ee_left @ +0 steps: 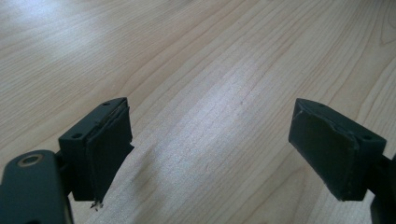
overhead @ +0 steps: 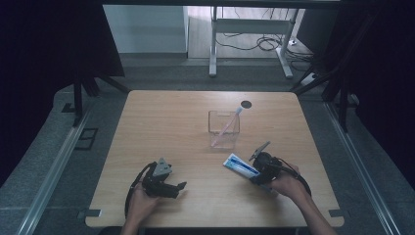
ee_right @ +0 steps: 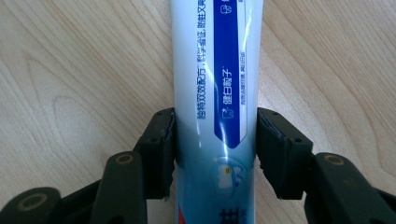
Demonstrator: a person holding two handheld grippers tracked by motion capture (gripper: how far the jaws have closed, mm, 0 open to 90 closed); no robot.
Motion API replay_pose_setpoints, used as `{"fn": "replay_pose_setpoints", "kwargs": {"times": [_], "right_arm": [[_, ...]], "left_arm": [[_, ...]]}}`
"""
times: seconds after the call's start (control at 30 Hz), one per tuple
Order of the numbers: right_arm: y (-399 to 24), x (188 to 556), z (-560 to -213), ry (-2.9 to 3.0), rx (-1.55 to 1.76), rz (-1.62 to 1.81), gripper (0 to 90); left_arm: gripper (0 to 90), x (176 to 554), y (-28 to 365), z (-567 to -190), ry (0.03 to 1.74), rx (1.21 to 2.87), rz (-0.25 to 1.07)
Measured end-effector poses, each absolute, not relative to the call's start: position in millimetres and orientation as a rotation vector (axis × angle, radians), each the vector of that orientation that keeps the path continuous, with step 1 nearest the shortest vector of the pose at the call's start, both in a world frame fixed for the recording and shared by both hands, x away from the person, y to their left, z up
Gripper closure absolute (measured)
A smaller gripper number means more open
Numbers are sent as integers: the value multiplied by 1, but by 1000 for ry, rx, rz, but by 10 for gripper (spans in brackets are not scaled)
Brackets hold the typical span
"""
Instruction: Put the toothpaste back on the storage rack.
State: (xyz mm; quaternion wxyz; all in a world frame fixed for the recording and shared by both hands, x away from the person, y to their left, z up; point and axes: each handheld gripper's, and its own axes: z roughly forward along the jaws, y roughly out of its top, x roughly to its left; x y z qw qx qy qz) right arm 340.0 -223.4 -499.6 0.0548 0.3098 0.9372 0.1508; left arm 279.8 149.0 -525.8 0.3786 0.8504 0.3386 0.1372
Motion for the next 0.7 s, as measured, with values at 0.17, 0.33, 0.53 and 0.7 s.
{"fn": "replay_pose_setpoints", "kwargs": {"times": [0.17,0.33,0.53,0.7], "right_arm": [[-224,340,-496,2838,971,464,638],[-225,339,-492,2823,1002,471,707],[-226,335,-488,2816,995,469,725],[-232,330,-477,2799,1000,541,727]], "left_arm": [[136,280,149,-526,864,2174,351],[136,279,149,-525,863,2174,353],[136,280,149,-525,862,2172,356],[136,280,149,-526,863,2173,352]]}}
